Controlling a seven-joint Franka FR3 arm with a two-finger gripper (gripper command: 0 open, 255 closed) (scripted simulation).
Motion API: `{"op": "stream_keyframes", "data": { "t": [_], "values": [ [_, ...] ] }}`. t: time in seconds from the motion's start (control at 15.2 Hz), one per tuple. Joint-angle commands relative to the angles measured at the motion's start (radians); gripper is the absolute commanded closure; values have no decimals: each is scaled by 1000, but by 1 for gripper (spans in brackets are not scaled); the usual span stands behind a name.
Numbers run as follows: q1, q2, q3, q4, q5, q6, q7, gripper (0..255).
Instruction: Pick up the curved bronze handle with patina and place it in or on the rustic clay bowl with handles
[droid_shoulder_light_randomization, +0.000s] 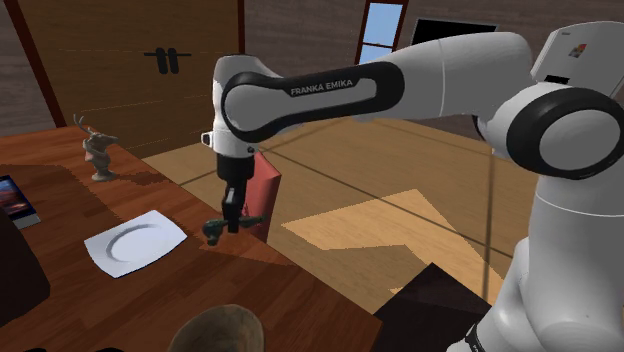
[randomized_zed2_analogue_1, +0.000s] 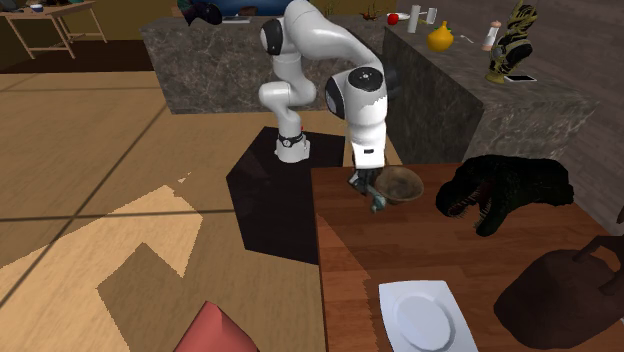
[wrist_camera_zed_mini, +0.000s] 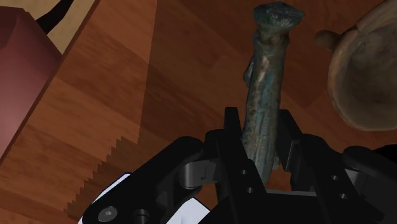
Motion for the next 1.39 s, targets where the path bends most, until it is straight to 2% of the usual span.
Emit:
{"op": "stream_keyframes", "data": {
  "t": [0.0, 0.46, 0.99, 1.32],
  "values": [
    [19, -31, 13, -45, 6, 20, 28, 255],
    [96, -131, 69, -184, 27, 85, 151, 255],
    [191, -190, 144, -265, 39, 139, 312, 255],
    [193, -171, 144, -309, 37, 202, 305, 255]
  ]
}}
